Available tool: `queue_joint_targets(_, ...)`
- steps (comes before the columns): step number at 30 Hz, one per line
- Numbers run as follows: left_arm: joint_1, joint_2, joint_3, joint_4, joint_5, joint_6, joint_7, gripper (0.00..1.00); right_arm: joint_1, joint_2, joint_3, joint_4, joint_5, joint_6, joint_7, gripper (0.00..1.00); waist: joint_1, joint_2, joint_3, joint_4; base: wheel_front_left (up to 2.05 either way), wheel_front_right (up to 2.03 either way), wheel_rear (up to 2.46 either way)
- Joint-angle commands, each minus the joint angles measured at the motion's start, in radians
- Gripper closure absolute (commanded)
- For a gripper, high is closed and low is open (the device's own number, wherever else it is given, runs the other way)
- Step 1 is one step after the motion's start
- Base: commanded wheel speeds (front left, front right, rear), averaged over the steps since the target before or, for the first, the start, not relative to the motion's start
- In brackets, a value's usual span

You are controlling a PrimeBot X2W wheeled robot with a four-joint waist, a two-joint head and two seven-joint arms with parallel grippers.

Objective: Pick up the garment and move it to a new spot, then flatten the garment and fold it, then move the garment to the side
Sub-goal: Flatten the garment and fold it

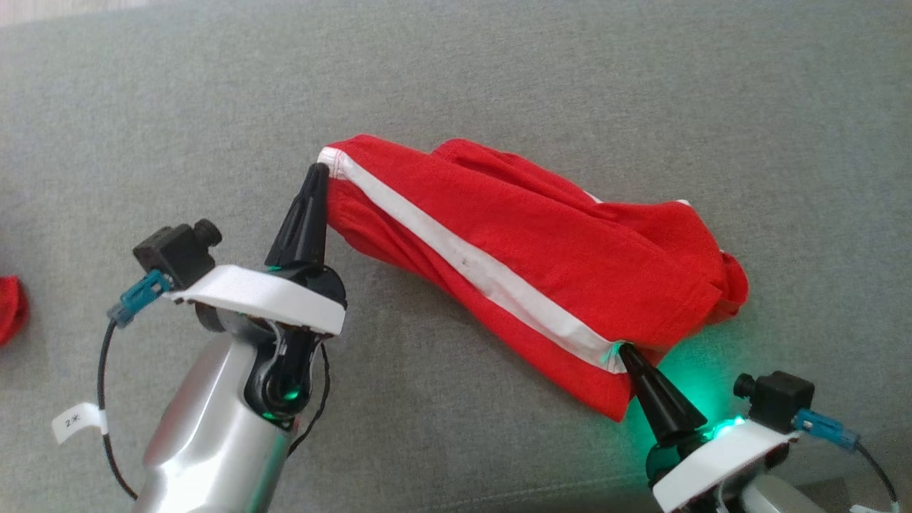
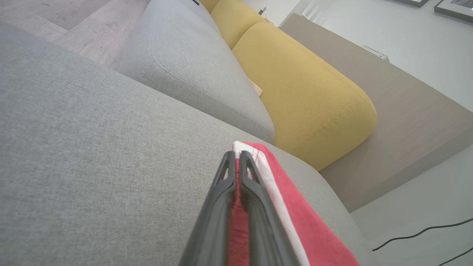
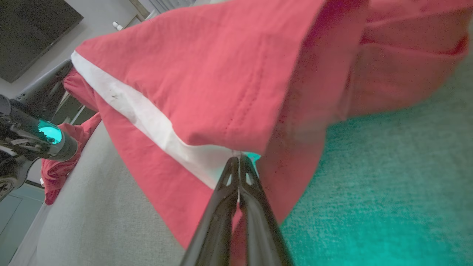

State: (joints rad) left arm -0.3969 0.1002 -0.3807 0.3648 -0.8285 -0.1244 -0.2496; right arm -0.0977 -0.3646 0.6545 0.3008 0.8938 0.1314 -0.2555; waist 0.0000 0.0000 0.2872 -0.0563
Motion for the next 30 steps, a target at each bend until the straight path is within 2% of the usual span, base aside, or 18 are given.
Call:
queue_joint_targets(1, -0.03, 0.021, 0.034, -0.027, 0.006, -0.006, -0.012, 1.0, -0.006, -0.031, 0.016, -0.038, -0.021, -0.001, -0.006, 1.0, 0.0, 0.0, -0.01, -0.005, 0.0, 0.0, 0.0)
queue_joint_targets(9, 0.005, 0.043, 0.043, -0.06, -0.014, -0.006, -0.012, 1.0, 0.058, -0.049, -0.05, -0.165, -0.084, -0.001, -0.006, 1.0, 0.0, 0.0, -0.081, -0.036, 0.0, 0.0, 0.0)
queue_joint_targets(13, 0.024, 0.06, 0.041, -0.065, -0.021, -0.006, -0.012, 1.0, 0.095, -0.087, 0.008, -0.144, -0.057, -0.001, -0.006, 1.0, 0.0, 0.0, -0.1, -0.046, 0.0, 0.0, 0.0)
queue_joint_targets(14, 0.025, 0.063, 0.041, -0.061, -0.021, -0.006, -0.012, 1.0, 0.093, -0.094, 0.026, -0.126, -0.046, -0.001, -0.006, 0.18, 0.0, 0.0, -0.102, -0.047, 0.0, 0.0, 0.0)
queue_joint_targets(15, 0.025, 0.064, 0.042, -0.058, -0.021, -0.006, -0.012, 1.0, 0.088, -0.098, 0.043, -0.105, -0.034, -0.001, -0.006, 0.0, 0.0, 0.0, -0.101, -0.048, 0.0, 0.0, 0.0)
queue_joint_targets(23, 0.0, 0.057, 0.034, -0.04, -0.011, -0.006, -0.012, 1.0, -0.013, -0.059, 0.106, 0.009, 0.055, -0.001, -0.006, 0.0, 0.0, 0.0, -0.064, -0.04, 0.0, 0.0, 0.0)
queue_joint_targets(30, -0.032, 0.055, 0.011, -0.02, -0.003, -0.006, -0.012, 1.0, -0.077, -0.04, 0.144, 0.059, 0.106, -0.001, -0.006, 0.0, 0.0, 0.0, -0.046, -0.018, 0.0, 0.0, 0.0)
